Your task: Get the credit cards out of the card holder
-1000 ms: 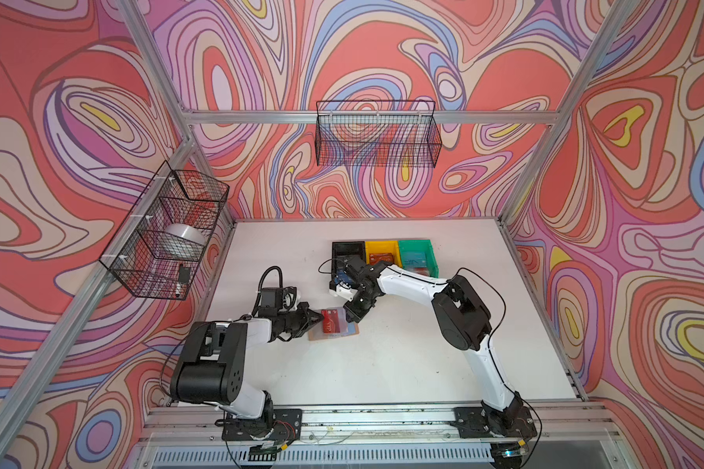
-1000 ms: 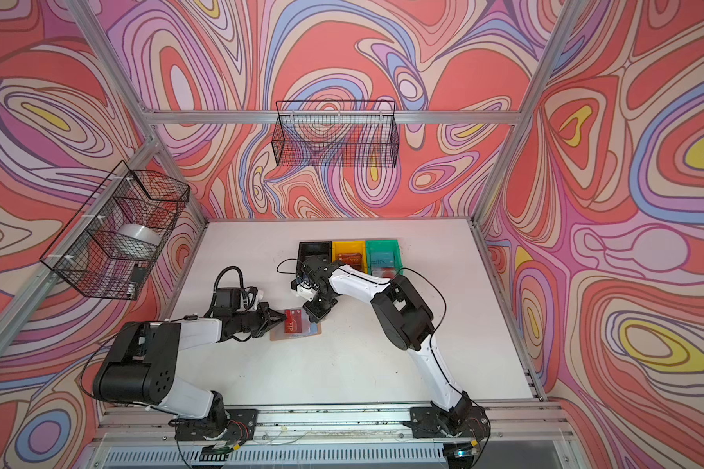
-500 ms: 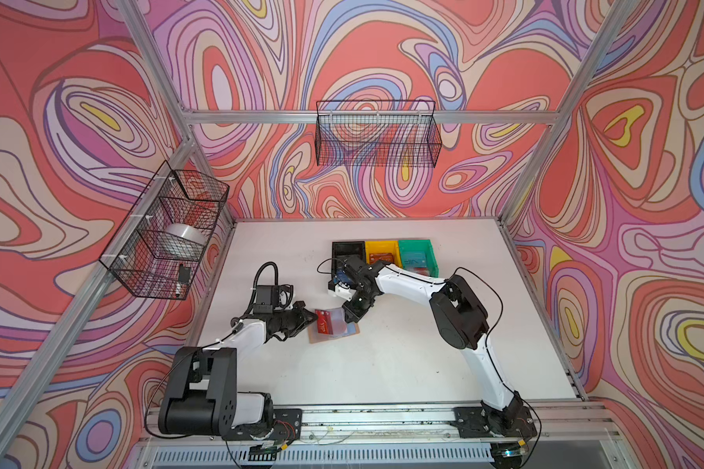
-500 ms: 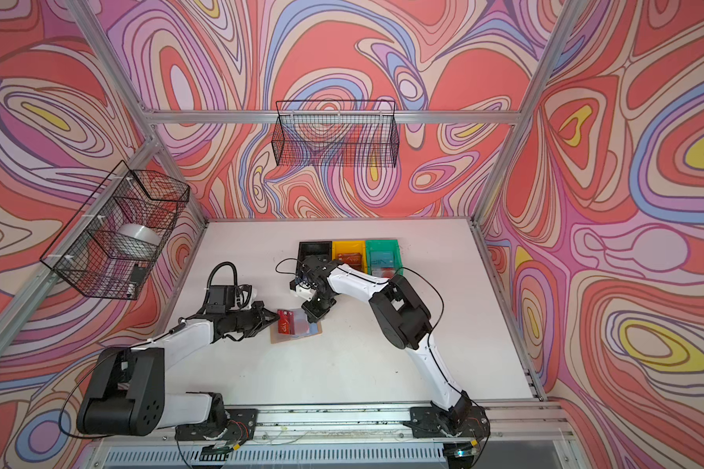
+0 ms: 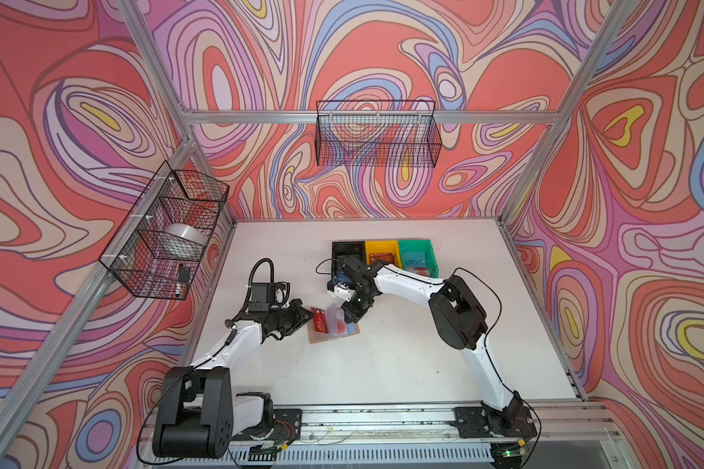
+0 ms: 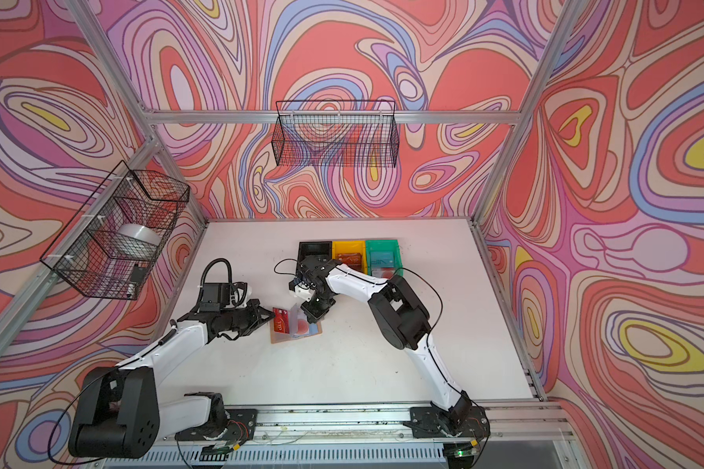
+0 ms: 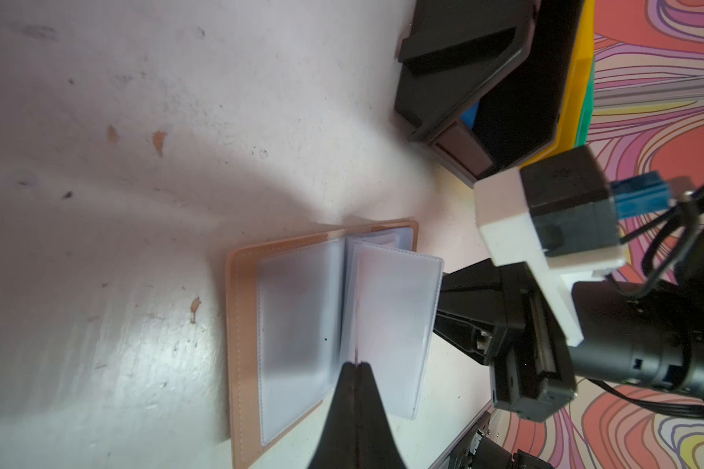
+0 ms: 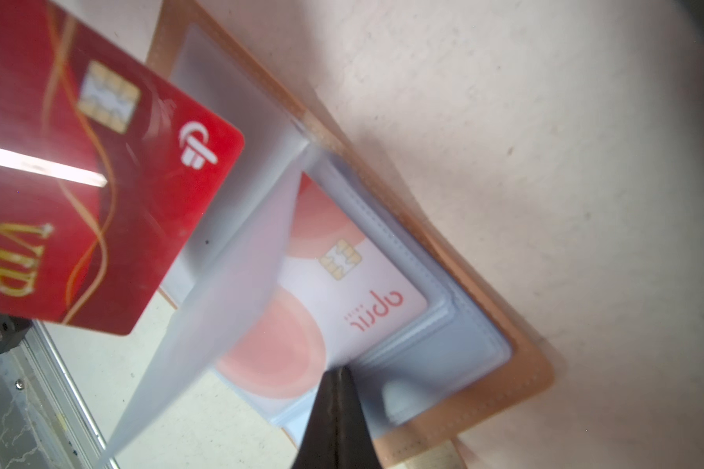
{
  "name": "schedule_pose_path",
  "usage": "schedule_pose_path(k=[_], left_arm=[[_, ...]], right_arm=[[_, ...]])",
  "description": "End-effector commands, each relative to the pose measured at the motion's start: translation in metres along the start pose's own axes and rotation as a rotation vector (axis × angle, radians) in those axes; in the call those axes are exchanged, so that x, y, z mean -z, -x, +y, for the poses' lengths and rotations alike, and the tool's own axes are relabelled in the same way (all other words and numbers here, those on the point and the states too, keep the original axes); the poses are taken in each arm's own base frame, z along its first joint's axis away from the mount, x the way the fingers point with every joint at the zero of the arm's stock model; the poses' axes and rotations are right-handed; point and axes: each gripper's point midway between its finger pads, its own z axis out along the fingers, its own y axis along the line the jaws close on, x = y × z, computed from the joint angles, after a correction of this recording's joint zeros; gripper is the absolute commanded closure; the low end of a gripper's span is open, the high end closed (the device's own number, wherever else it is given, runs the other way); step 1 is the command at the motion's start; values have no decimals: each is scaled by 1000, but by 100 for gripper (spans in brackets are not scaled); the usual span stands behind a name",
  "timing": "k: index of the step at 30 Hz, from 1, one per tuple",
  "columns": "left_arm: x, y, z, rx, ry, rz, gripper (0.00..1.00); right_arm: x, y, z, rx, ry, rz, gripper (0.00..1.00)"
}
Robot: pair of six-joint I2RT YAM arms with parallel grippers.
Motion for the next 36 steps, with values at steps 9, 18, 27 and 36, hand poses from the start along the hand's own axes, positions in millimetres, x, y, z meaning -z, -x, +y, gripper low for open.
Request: schedule_pose_path(k=[9, 18, 27, 36], left_arm=[[21, 2, -2, -14, 47, -32, 100], [57, 4, -11, -51, 114, -103, 100], [63, 4, -23, -66, 67, -122, 100], [46, 12, -64, -134, -218, -103, 97]], right_arm=[[-12, -1, 10, 13, -16, 51, 99], [-4, -3, 5, 22, -72, 59, 98], [24, 3, -6, 52, -198, 28, 93], [94, 23, 9, 100, -246, -96, 75]])
